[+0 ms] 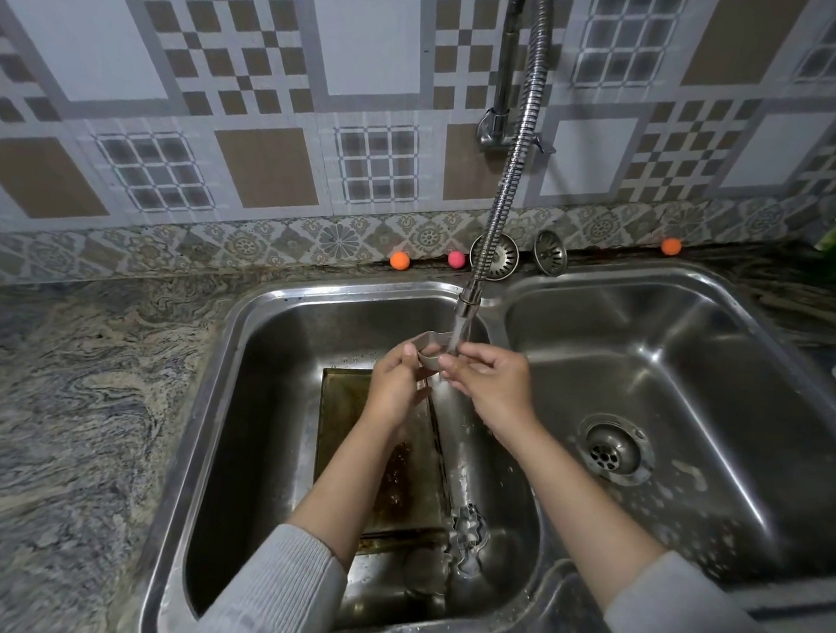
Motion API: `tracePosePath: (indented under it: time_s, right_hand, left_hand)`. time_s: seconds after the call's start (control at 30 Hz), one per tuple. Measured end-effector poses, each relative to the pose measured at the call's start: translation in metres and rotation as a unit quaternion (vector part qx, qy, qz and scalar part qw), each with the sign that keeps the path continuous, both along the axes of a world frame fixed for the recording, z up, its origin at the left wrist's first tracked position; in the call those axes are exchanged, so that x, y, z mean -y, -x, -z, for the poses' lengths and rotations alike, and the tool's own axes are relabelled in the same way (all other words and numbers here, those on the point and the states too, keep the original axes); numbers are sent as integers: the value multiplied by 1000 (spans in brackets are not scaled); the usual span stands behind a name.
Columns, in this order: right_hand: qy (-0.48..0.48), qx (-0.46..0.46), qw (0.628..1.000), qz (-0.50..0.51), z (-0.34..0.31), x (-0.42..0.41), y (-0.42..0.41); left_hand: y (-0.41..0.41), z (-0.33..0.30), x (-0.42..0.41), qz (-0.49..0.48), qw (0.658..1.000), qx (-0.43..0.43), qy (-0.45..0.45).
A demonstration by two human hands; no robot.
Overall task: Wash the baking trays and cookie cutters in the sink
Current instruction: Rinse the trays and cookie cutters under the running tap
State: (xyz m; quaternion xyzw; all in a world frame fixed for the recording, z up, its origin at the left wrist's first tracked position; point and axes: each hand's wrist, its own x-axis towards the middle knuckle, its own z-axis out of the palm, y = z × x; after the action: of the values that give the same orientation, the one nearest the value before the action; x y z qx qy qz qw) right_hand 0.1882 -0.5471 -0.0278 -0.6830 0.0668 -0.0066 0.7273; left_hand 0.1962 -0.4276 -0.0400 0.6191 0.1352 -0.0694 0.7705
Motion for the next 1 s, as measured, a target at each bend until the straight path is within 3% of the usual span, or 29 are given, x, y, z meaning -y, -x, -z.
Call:
tracePosePath:
  time_s: [0.2, 0.33, 0.47, 0.63, 0.87, 1.0]
  right_hand:
    - [33, 42, 999, -2, 6, 4, 2]
    - [-12, 0, 1000, -15, 7, 5, 2]
    - [11, -55, 998, -43, 4, 5, -3]
    - [80, -73, 990, -94, -5, 2, -11]
    - [103, -175, 961, -187, -15, 14, -18]
    - [101, -168, 967, -163, -23, 9, -24]
  left_hand:
    - [9, 9, 2, 37, 993, -84, 72]
    - [14, 15, 2, 38, 983, -143, 108]
    - [11, 15, 0, 34, 976, -186, 111]
    - [9, 10, -5, 38, 980, -195, 31]
    - [6, 18, -12, -23, 982, -67, -175]
    - [8, 18, -8, -67, 978, -58, -190]
